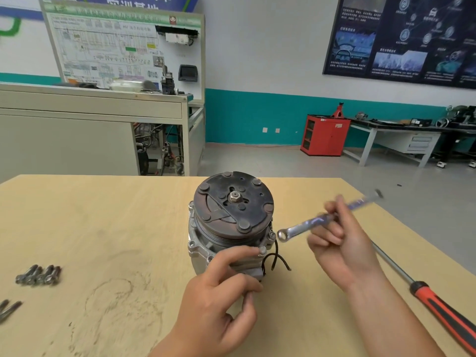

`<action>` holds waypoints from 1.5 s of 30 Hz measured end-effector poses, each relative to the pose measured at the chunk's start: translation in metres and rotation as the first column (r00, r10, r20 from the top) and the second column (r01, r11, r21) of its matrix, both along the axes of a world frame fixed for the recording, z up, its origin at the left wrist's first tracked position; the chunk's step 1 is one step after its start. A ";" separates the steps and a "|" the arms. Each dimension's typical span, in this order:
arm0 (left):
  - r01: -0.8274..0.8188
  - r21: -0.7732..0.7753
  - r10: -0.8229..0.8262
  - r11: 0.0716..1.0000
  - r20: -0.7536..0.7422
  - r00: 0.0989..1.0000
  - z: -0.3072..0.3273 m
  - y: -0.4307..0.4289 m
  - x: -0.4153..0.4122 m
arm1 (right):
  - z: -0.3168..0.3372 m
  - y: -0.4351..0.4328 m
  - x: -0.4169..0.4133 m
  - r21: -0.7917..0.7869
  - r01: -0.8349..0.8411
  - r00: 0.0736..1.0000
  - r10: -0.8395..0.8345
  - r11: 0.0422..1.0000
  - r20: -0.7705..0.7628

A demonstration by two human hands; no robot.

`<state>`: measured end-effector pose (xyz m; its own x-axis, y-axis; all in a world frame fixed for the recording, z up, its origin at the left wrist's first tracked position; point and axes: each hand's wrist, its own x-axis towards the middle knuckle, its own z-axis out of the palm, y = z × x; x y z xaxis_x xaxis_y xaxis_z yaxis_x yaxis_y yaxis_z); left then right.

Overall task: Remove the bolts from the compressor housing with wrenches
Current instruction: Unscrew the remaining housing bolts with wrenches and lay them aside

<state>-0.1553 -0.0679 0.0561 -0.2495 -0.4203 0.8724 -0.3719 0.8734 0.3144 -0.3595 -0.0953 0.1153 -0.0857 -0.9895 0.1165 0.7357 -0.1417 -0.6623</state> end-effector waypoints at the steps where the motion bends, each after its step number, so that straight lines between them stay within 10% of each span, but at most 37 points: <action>1: -0.003 0.008 0.003 1.000 0.000 1.000 0.000 0.000 0.000 | -0.007 0.015 -0.006 -0.041 0.042 0.999 -0.042 0.998 0.020; 4: -0.008 0.032 0.008 0.999 0.013 1.000 0.001 0.001 0.000 | -0.034 0.053 -0.008 -0.261 -0.131 0.985 0.156 0.956 0.076; 9: -0.011 0.036 0.010 0.999 0.028 1.000 0.003 0.001 0.001 | -0.033 0.094 0.023 -0.237 0.164 0.942 -0.224 0.958 -0.250; 12: 0.021 0.036 -0.021 0.999 0.000 1.000 0.002 0.000 0.002 | -0.049 0.099 0.050 -0.126 -0.017 0.953 -0.022 0.992 -0.304; 22: -0.009 0.020 0.009 1.000 0.019 1.000 0.002 0.001 -0.001 | -0.029 0.103 0.047 -0.233 0.089 0.672 -0.231 0.968 -0.704; 27: 0.003 0.022 -0.003 1.000 -0.008 1.000 0.002 0.001 -0.001 | 0.005 0.049 0.007 -0.096 0.227 0.834 -0.244 0.969 -0.495; 35: 0.085 0.000 -0.085 0.996 0.009 0.996 0.001 0.002 -0.001 | 0.014 -0.046 0.042 0.054 0.042 0.771 0.002 0.998 -0.637; 41: 0.095 0.025 -0.094 0.995 -0.039 0.995 0.005 0.002 0.001 | -0.007 -0.019 -0.014 0.061 -0.043 0.997 0.047 0.997 -0.057; 43: 0.125 0.000 -0.125 0.992 -0.037 0.991 0.004 0.003 0.000 | -0.018 -0.015 -0.043 0.208 0.067 0.973 -0.017 0.976 -0.231; 45: 0.195 -0.032 -0.194 0.980 0.020 0.981 0.002 0.005 -0.003 | -0.029 -0.016 -0.070 0.324 0.205 0.750 0.065 0.924 -0.659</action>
<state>-0.1581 -0.0630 0.0578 -0.3383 -0.3323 0.8804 -0.1988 0.9397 0.2783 -0.4293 -0.1115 0.0862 -0.1934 -0.9636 -0.1846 0.1058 0.1666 -0.9803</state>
